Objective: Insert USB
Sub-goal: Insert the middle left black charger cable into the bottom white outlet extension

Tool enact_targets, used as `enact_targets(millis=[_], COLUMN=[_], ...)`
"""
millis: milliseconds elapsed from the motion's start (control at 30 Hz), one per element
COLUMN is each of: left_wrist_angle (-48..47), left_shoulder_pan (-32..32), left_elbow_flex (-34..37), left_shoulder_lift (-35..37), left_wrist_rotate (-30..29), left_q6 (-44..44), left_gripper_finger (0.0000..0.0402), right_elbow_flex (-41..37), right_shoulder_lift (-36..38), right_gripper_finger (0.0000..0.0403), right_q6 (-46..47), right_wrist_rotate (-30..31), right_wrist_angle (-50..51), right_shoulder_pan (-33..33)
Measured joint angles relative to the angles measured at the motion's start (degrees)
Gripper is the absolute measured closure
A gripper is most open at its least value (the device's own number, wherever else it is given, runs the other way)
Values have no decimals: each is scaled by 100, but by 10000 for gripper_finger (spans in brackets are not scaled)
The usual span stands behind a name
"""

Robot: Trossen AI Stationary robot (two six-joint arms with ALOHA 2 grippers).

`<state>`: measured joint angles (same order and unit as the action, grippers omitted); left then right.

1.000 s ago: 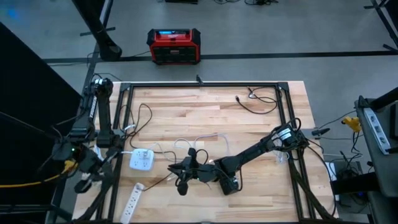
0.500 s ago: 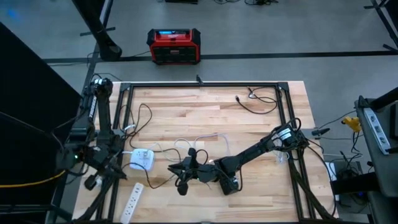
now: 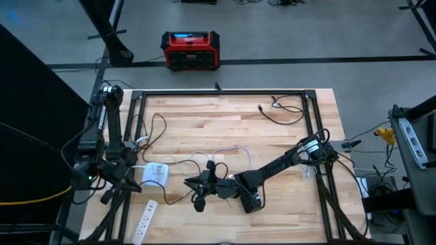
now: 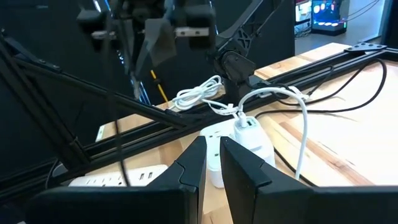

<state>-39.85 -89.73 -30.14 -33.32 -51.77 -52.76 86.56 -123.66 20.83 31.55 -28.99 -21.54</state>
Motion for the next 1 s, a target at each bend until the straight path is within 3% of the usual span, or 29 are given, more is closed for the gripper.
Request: enact_targets(millis=[333,600,1000], left_wrist_angle=[2590,2623,2710], left_shoulder_pan=[0,30,261], left_elbow_flex=[1553,1636,1636], left_shoulder_lift=[-30,-209,-1043], left_wrist_rotate=[151,-45,-59], left_q6=[1464,1341,601], left_gripper_finger=[391,391,391], right_elbow_flex=[0,0,0], right_shoulder_lift=[0,0,0], right_gripper_finger=[371,371,371], right_q6=[115,261,277], right_wrist_rotate=[4,32,382], right_wrist_angle=[0,-4,-7], right_shoulder_pan=[11,19,48])
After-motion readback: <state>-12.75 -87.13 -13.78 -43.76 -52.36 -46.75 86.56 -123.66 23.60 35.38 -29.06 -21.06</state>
